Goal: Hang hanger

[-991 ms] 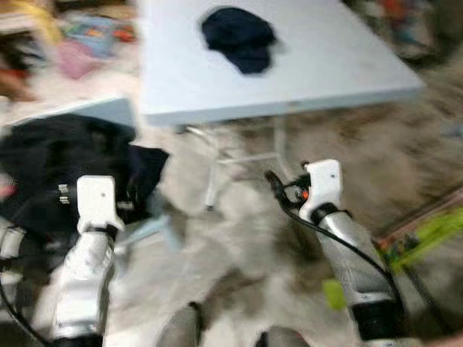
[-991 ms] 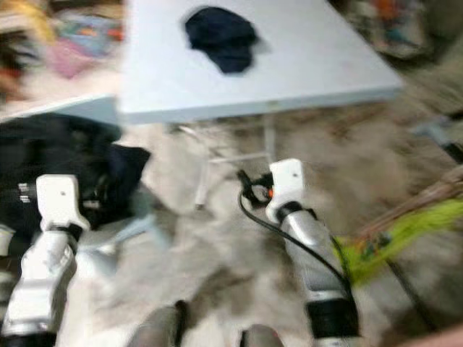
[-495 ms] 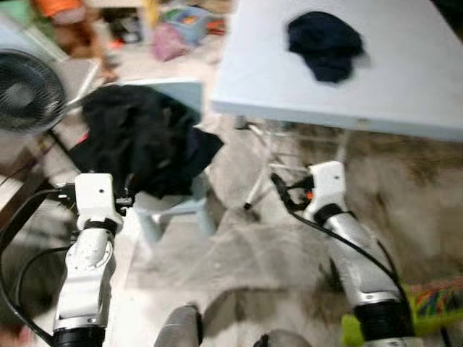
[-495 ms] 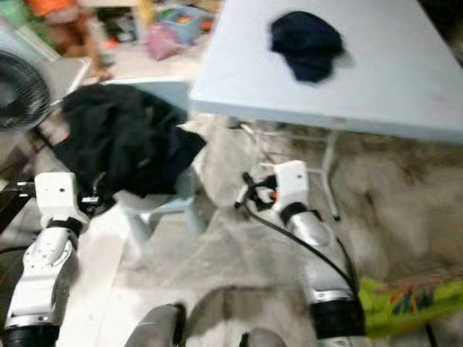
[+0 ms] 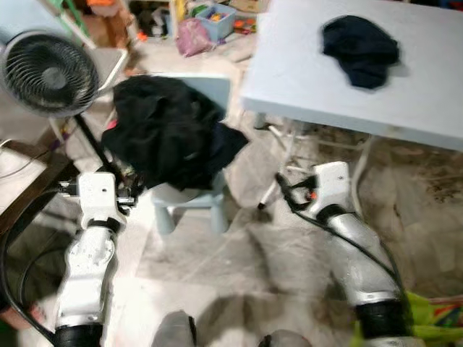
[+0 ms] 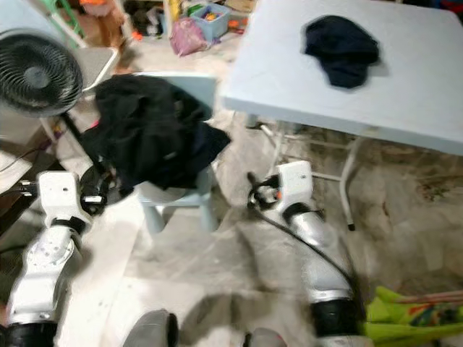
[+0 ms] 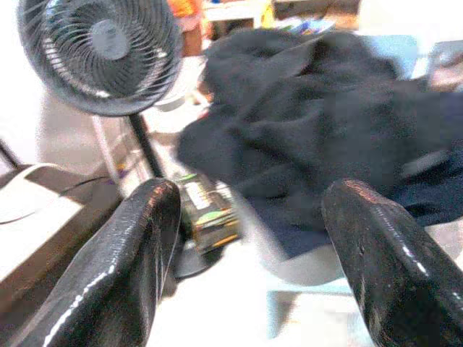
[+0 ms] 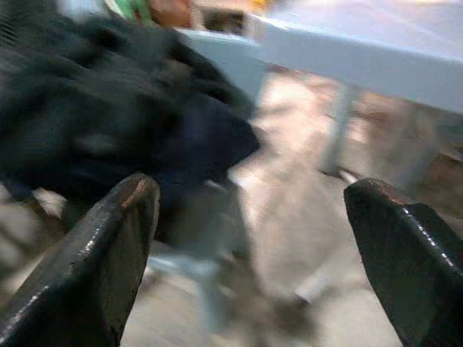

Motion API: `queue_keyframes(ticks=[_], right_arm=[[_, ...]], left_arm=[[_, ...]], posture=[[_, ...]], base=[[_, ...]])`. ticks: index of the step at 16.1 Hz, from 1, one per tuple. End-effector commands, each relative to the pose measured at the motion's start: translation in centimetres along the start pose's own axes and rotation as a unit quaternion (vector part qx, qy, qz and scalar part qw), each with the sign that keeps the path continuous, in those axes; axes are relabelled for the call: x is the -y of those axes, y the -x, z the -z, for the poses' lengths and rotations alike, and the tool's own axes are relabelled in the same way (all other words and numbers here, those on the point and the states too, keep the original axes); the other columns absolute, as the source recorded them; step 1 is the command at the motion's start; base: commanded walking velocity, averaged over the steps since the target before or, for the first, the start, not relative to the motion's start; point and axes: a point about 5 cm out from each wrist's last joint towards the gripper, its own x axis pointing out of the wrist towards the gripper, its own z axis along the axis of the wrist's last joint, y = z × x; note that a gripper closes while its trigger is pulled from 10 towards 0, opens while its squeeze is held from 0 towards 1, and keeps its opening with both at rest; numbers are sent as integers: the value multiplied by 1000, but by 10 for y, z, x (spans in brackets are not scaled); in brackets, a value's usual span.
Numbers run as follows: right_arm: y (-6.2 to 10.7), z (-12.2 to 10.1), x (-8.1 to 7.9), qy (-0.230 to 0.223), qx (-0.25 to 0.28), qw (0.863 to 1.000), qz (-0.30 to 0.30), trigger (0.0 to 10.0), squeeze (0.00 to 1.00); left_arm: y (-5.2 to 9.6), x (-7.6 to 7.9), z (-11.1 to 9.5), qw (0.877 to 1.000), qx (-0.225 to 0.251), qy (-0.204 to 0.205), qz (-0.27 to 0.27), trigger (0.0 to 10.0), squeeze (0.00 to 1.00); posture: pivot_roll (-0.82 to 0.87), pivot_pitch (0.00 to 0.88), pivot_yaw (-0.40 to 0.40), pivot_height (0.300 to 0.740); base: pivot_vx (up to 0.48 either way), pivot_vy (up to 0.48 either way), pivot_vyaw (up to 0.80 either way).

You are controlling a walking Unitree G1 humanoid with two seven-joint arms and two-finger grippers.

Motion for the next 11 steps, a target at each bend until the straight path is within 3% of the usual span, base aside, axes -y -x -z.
queue_keyframes(ticks=[1,3,6,7,8,9,11], right_arm=[[4,-3,6,27,21,999,16,10000,0],[6,-7,5,-17,24,1000,-9,10000,0],[8,1,14,4,1,1000,23,10000,0],[6,2,10,14,-2,1000,22,10000,0],[6,3,3,-18,0,1000,-5,10000,0],[6,4,3,-19,-4,1000,2,10000,0],[3,-2,4,1,16,1000,10,10000,0]], left_arm=[[-1,1,-1,1000,1,0,6,10000,0],[-2,2,-2,1000,3,-4,9,10000,0],[-2,2,-5,1000,16,-9,14,10000,0],[-2,3,-7,999,25,-11,27,10000,0],[-2,5,-9,999,29,-4,37,10000,0],[-2,5,-9,999,30,-3,39,10000,0],[-1,7,-14,997,43,8,57,10000,0]], posture=[[37,120,-30,740],[39,124,-28,740],[39,124,-27,740],[38,126,-26,740],[38,126,-26,740],[38,126,-26,740],[39,124,-24,740]], base=[[0,480,0],[0,480,0],[0,383,0],[0,0,0],[0,0,0],[0,0,0],[122,0,0]])
